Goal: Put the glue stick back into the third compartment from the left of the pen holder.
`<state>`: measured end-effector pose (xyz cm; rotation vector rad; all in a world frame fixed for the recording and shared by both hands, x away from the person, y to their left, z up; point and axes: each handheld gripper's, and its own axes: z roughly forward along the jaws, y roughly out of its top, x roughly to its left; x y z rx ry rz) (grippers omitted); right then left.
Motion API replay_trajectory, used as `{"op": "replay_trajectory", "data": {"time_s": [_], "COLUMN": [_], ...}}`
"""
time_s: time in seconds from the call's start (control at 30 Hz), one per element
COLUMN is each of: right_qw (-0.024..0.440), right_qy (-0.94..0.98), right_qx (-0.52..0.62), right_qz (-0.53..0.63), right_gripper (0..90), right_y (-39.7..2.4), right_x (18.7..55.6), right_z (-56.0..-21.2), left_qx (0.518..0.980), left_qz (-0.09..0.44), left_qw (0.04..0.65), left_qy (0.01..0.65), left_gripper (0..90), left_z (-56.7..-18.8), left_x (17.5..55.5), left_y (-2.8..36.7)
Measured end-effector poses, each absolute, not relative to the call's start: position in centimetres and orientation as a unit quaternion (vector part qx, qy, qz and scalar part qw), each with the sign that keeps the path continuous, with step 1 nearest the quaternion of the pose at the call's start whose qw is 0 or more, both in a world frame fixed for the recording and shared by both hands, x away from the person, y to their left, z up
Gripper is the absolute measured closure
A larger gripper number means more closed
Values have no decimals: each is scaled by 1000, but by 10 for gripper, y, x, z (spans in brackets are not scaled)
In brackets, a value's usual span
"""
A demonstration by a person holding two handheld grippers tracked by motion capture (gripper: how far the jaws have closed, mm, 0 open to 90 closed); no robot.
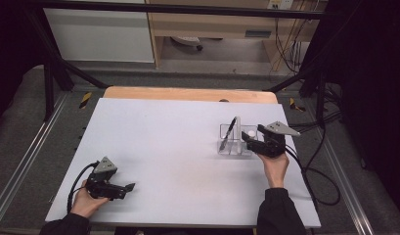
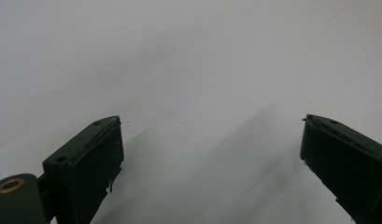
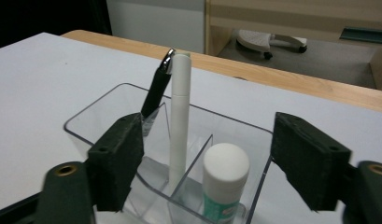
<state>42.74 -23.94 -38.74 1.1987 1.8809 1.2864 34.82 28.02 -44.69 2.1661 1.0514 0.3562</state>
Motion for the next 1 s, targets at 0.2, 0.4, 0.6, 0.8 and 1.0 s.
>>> {"op": "replay_trajectory", "data": {"time_s": [0.2, 0.4, 0.6, 0.8, 1.0], "right_qw": [251, 228, 214, 192, 170], "right_qy": [714, 734, 756, 768, 784], "right_qx": [442, 442, 441, 446, 453], "right_qz": [482, 463, 435, 418, 390], "right_gripper": [75, 9, 4, 4, 6], "right_y": [-239, -241, -243, -247, -248], "right_x": [420, 410, 398, 387, 380], "right_z": [-372, -368, -373, -392, -415], "left_qx": [835, 836, 835, 836, 835], "left_qz": [137, 136, 136, 136, 136], "left_qw": [346, 345, 346, 346, 347], "left_qy": [405, 404, 406, 405, 404], "left_gripper": [58, 57, 57, 57, 57], "left_z": [-447, -447, -447, -448, -448], "left_x": [348, 348, 348, 348, 348], "left_y": [280, 280, 280, 279, 278]}}
